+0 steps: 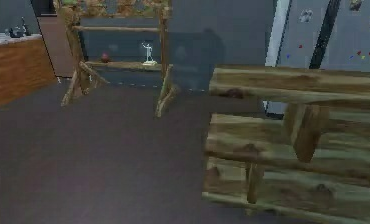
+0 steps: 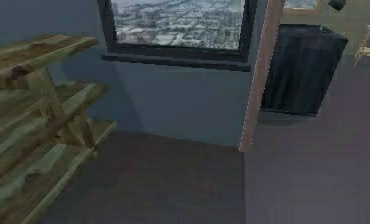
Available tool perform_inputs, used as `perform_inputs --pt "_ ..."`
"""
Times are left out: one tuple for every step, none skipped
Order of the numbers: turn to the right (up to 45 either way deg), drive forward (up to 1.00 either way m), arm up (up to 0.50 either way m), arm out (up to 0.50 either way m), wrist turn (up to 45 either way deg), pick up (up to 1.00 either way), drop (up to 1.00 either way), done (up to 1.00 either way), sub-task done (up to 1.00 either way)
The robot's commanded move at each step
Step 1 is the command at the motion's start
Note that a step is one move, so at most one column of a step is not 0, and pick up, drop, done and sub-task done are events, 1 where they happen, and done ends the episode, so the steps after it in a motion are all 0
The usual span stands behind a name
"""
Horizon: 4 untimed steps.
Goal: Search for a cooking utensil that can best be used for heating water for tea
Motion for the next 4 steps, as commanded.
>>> perform_inputs --pt "45.0 0.00 0.00 0.00 0.0 0.00 0.00 0.00 0.00" --pt "12.0 0.00 0.00 0.00 0.0 0.00 0.00 0.00 0.00" --pt "0.0 0.05 0.00 0.00 0.0 0.00 0.00 0.00 0.00" --pt "-45.0 0.00 0.00 0.00 0.0 0.00 0.00 0.00 0.00"
